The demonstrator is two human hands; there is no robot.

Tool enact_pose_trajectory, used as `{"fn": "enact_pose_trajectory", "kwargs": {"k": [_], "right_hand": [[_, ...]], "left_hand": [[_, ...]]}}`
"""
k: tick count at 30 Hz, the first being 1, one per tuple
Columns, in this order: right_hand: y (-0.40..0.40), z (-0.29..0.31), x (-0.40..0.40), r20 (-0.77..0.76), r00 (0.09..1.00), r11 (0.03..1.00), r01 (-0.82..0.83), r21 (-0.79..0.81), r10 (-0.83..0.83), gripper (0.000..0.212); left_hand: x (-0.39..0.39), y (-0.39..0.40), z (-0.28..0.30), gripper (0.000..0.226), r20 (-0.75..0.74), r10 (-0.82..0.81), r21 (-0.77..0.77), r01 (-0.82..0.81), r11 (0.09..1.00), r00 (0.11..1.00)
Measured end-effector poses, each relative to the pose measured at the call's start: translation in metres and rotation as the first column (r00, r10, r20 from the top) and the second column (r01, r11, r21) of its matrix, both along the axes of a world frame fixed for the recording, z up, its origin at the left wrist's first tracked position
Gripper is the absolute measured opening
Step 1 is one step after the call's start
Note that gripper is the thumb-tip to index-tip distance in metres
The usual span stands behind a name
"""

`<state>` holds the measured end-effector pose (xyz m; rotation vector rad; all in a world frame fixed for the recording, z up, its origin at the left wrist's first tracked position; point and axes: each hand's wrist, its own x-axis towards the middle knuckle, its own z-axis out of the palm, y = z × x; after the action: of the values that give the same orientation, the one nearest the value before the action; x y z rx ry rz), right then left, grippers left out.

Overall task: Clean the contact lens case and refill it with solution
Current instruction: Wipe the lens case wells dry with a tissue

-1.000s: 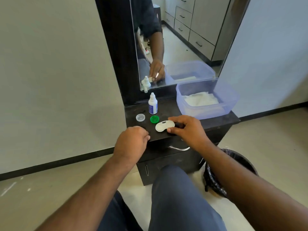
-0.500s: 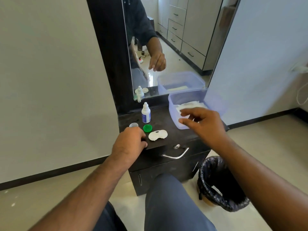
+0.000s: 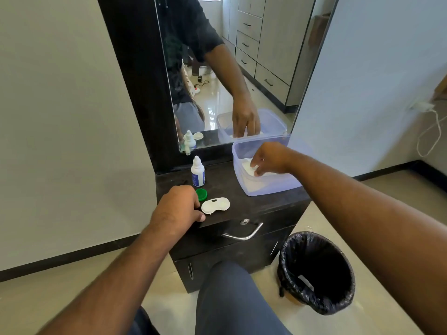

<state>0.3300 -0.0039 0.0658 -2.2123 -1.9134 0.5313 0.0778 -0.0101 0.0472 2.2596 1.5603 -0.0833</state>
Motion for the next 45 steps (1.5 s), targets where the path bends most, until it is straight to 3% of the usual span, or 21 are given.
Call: {"fn": "enact_pose_trajectory", "kwargs": {"k": [5, 11, 22, 28, 34, 36, 38, 39, 40, 42, 43, 44, 45], "right_hand": [[0.013, -0.007, -0.003, 0.056, 0.998, 1.0, -0.001, -0.002, 0.001, 0.033], [0.021, -0.017, 0.002, 0.065, 0.998, 0.999, 0.001, 0.032, -0.004, 0.016], [0.023, -0.022, 0.014, 0.005, 0.999, 0.999, -0.05, -0.004, 0.05, 0.012], [0.024, -0.021, 0.01, 0.06, 0.995, 0.997, -0.078, 0.018, 0.077, 0.011], [0.018, 0.004, 0.019, -0.086, 0.996, 0.988, -0.005, 0.157, 0.018, 0.005], [0.009, 0.019, 0.021, -0.246, 0.969, 0.968, 0.093, 0.234, -0.033, 0.011], [-0.003, 0.031, 0.02, -0.519, 0.846, 0.898, 0.315, 0.308, -0.118, 0.017], [-0.01, 0.036, 0.019, -0.667, 0.732, 0.843, 0.441, 0.307, -0.14, 0.017], [-0.018, 0.041, 0.017, -0.803, 0.583, 0.794, 0.544, 0.27, -0.127, 0.015], [-0.04, 0.049, 0.01, -0.986, 0.167, 0.738, 0.664, 0.119, 0.008, 0.008], [-0.053, 0.052, 0.005, -0.994, -0.039, 0.733, 0.678, 0.049, 0.103, 0.012], [-0.065, 0.052, 0.002, -0.966, -0.187, 0.737, 0.676, 0.005, 0.179, 0.023], [-0.078, 0.051, -0.004, -0.932, -0.279, 0.747, 0.664, -0.012, 0.233, 0.032]], "left_hand": [[0.004, 0.006, 0.002, 0.033, -0.002, 0.009, -0.049, -0.009, 0.999, 1.0], [0.006, 0.004, 0.0, 0.029, -0.02, 0.015, -0.037, -0.016, 0.999, 1.0], [0.014, 0.011, -0.001, 0.04, -0.078, 0.028, -0.064, -0.033, 0.997, 0.997], [0.017, 0.013, -0.002, 0.042, -0.116, 0.031, -0.078, -0.041, 0.996, 0.993], [0.021, 0.018, -0.002, 0.051, -0.166, 0.029, -0.115, -0.049, 0.992, 0.986], [0.021, 0.018, -0.004, 0.049, -0.155, 0.024, -0.093, -0.039, 0.995, 0.988], [0.019, 0.016, -0.004, 0.045, -0.132, 0.016, -0.055, -0.024, 0.998, 0.991], [0.017, 0.014, -0.004, 0.044, -0.119, 0.016, -0.045, -0.022, 0.999, 0.993], [0.015, 0.012, -0.004, 0.042, -0.102, 0.02, -0.037, -0.024, 0.999, 0.995], [0.011, 0.007, -0.005, 0.038, -0.057, 0.023, -0.019, -0.024, 1.0, 0.998], [0.007, 0.005, -0.006, 0.036, -0.032, 0.019, -0.003, -0.019, 1.0, 0.999], [0.004, 0.002, -0.007, 0.033, -0.007, 0.016, 0.016, -0.016, 1.0, 1.0], [0.0, -0.001, -0.008, 0.03, 0.018, 0.013, 0.036, -0.014, 0.999, 1.0]]}}
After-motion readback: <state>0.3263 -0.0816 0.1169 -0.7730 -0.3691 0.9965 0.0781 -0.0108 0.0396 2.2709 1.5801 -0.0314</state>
